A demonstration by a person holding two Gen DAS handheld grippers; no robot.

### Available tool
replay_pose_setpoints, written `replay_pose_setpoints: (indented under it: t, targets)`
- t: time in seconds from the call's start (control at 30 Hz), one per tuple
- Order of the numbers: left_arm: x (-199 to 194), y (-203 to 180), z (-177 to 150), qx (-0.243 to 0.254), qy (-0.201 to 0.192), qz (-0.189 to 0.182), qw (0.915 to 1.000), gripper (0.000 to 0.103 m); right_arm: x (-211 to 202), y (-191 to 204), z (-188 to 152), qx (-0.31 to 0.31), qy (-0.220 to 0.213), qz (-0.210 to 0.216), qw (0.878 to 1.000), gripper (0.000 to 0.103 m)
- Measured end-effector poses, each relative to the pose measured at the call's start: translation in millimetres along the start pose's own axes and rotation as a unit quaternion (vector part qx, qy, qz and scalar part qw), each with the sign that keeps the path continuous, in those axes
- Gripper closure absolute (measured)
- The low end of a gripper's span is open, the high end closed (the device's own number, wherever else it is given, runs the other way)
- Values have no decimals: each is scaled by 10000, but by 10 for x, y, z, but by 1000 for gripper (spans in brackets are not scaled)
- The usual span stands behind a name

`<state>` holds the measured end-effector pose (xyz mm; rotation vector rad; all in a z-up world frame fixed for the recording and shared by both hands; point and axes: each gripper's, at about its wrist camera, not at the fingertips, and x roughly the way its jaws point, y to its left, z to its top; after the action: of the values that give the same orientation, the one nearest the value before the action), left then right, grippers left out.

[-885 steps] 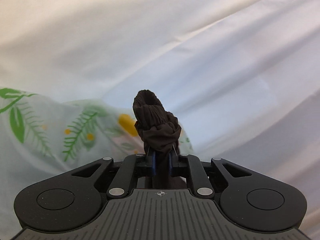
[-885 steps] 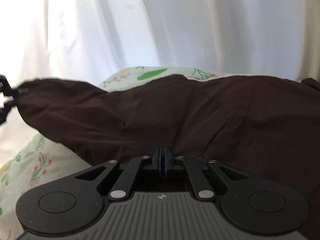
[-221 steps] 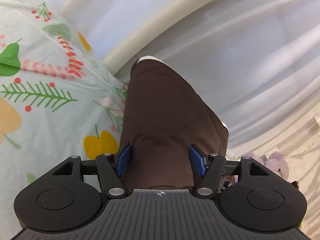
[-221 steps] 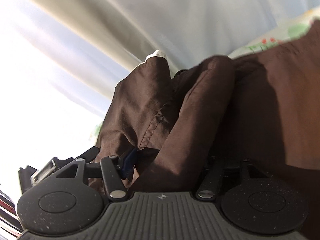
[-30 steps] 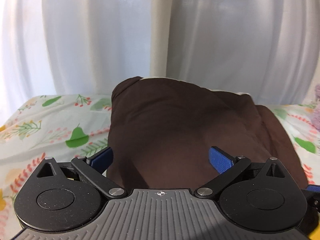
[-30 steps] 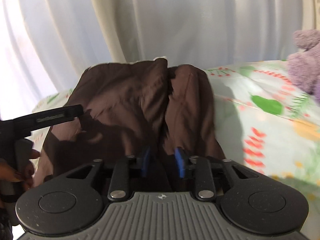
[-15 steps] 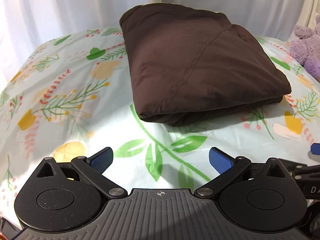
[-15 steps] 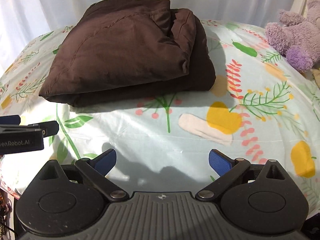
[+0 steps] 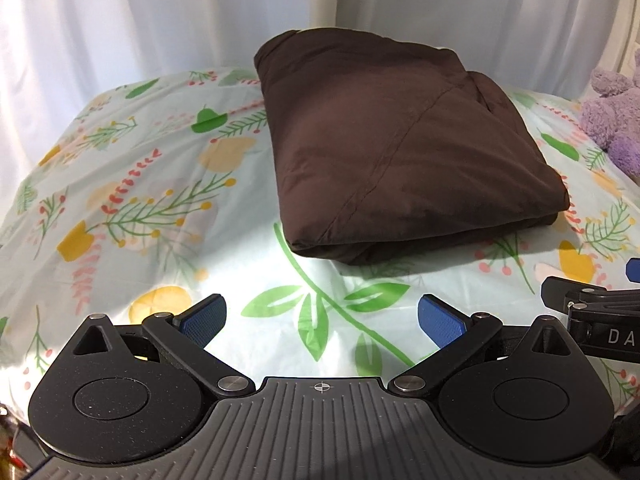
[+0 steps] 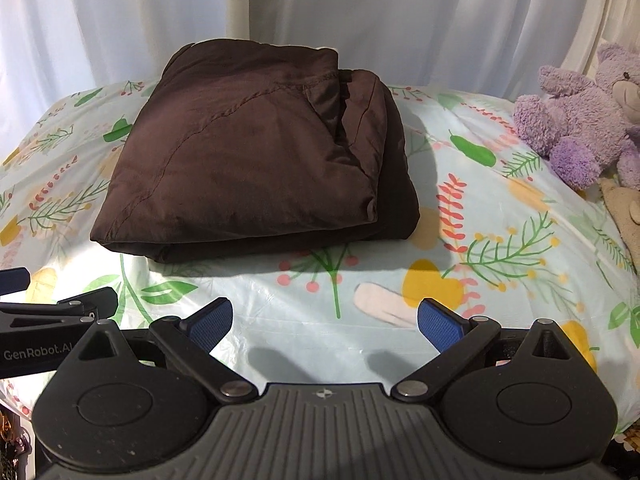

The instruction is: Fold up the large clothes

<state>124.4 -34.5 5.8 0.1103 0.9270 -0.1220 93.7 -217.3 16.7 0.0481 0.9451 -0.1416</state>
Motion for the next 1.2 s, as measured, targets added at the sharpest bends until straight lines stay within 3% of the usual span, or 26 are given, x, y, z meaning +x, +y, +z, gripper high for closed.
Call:
replay_pose_setpoints:
  t: [1.2]
  targets:
    - [75, -50, 51, 61, 102, -17, 9999, 0, 50, -10, 70, 132, 55, 64, 9999, 4]
